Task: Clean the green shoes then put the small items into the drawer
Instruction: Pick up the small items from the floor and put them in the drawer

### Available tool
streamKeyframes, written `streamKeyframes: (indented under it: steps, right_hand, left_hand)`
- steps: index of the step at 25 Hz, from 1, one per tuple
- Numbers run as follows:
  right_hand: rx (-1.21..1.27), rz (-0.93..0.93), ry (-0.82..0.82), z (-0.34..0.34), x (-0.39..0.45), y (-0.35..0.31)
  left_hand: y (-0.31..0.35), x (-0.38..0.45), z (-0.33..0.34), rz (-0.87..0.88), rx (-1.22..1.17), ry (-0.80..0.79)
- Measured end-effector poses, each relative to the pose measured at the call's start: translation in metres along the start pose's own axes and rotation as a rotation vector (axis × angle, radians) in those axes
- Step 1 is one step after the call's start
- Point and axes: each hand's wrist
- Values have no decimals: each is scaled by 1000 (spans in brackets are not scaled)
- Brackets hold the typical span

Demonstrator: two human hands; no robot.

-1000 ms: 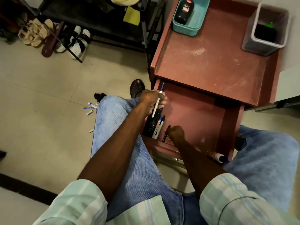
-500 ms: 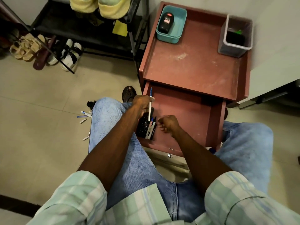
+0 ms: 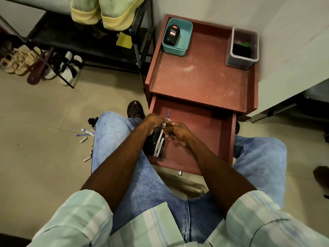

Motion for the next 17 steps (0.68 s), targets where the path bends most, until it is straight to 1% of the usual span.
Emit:
streamKeyframes:
  steps: [2,4,7,9,11,17]
  right_hand:
    - [-65,111,98,-1,6,21]
    - [-171,227,207,-4,12,50]
    - [-238,287,304,-3,21,84]
    - [-274,295,264,3,23,91]
    - [-297,289,214,12,21,88]
    - [-421,289,160,24,40,116]
  left_hand:
    - [3,1,-4,-11,-26,-1]
    - [6,7,-12,-10,-137,53]
    - [9,12,-24,4,-305,117]
    - [9,17,-29,3,-356,126]
    - [10,20,-30,4,-357,117]
    - [12,24,-27,6,-340,54]
Point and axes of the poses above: each hand's wrist, its own x-axis towards the middle knuckle, its own z-axis out of the palm, y = z × x, and after that the axes turned 12 degrees about -z, right-handed
